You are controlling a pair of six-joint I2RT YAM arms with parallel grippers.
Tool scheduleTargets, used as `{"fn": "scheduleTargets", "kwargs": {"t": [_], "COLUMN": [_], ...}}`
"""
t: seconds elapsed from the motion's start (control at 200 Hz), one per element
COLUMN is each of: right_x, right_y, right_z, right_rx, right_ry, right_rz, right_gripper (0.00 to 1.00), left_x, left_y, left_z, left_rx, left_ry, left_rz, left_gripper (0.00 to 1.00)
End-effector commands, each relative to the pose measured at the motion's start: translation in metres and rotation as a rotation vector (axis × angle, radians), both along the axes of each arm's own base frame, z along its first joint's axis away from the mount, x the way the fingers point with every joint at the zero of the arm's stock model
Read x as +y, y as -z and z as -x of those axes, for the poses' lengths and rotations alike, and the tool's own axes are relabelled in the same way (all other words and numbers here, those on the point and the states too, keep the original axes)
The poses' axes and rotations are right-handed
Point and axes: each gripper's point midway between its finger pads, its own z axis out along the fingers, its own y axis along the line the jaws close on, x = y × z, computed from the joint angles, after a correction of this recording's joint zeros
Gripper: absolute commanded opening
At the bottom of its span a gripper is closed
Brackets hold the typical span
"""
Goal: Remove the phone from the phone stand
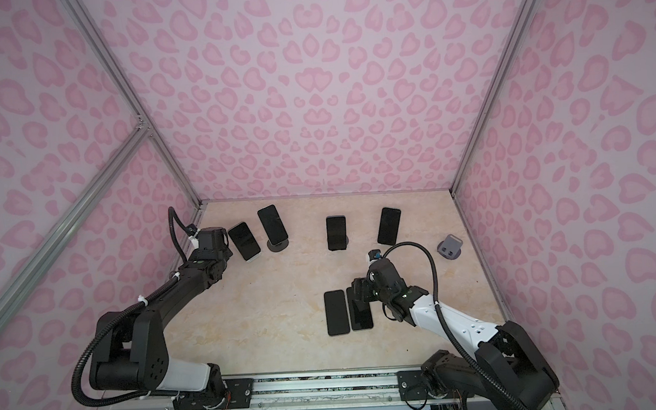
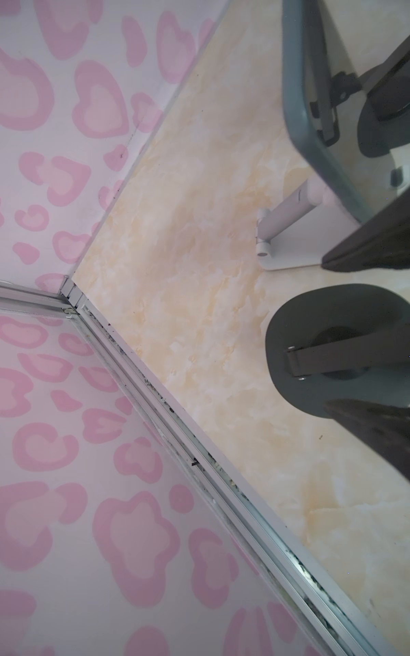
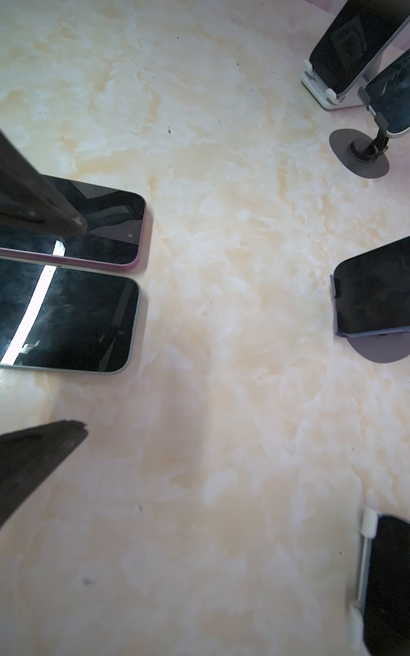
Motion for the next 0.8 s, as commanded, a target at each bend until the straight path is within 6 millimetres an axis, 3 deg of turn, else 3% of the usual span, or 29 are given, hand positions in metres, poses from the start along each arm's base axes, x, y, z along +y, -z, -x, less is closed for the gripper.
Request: {"fn": "scheduleTargets", "kwargs": {"t": [0.0,0.345,0.665,0.8], "right_x": [-0.001,-0.012,-0.014,-0.015], "right_y": [-0.003,-0.014,-0.015,-0.015], "right_z": [-0.001,-0.006,-0.007,-0.006], "right_rx": [-0.008,-0.055,-0.053,-0.054], "right_ry": [-0.005,0.048,0.052,0.056], "right_rz": [-0.004,-0.031,-0.04,-0.045], "right_gripper": [0.84,0.84,0.84,0.84], "left_x": [0.003,0.008,0.006,0.011], "left_y": [0.007,0.028,0.034,0.048], "left_z": [-0.005,-0.01,-0.004,0.002], "left_rx": [0.009,0.109,0.143,0.163], "left_ry": [-0.012,-0.054,-0.118,-0.154], "left_rz": [-0.002,0.05,0.145,0.184], "left_gripper": [0.56,0.59,0.6,0.61]}}
